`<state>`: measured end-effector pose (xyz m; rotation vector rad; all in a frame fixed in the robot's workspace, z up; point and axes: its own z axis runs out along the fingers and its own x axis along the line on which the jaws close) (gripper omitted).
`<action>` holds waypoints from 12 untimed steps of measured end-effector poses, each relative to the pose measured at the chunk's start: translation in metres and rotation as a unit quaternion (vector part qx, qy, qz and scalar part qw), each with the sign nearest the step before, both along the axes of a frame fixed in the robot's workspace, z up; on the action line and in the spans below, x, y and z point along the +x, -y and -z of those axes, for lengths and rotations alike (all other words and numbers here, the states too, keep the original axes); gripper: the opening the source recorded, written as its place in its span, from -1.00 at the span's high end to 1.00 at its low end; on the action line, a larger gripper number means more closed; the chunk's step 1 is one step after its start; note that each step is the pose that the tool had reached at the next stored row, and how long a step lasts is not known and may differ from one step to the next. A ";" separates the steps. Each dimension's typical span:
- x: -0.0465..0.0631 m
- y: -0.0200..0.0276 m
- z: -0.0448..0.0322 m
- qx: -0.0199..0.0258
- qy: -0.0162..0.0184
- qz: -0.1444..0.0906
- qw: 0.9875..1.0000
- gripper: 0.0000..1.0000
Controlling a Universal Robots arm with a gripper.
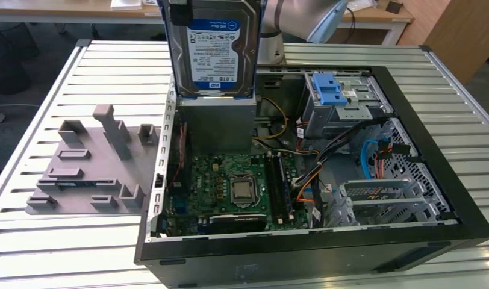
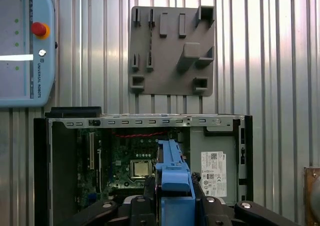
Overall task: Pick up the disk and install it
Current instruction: 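Insert the disk into the insertion slot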
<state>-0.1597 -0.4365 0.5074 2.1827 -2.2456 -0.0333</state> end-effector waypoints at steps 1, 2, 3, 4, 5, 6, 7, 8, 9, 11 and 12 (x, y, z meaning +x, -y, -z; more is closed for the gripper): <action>0.000 0.0000 0.0000 0.000 0.000 0.000 1.000 0.27; 0.000 0.0000 0.0000 0.000 0.000 0.000 1.000 0.27; 0.000 0.0000 0.0000 0.000 0.000 0.000 1.000 0.27; 0.000 0.0000 0.0000 0.000 0.000 0.000 1.000 0.27; 0.000 0.0000 0.0000 0.000 0.000 0.000 1.000 0.27; 0.000 0.0000 0.0000 0.000 0.000 0.000 1.000 0.27; 0.001 0.0000 0.0000 0.000 0.000 0.000 1.000 0.27; 0.002 -0.0001 0.0000 0.000 0.000 0.000 1.000 0.27; 0.003 0.0000 0.0000 0.000 0.000 0.000 1.000 0.27; 0.005 0.0000 0.0000 0.000 0.000 0.000 1.000 0.27; 0.006 0.0000 0.0000 0.000 0.000 0.000 1.000 0.27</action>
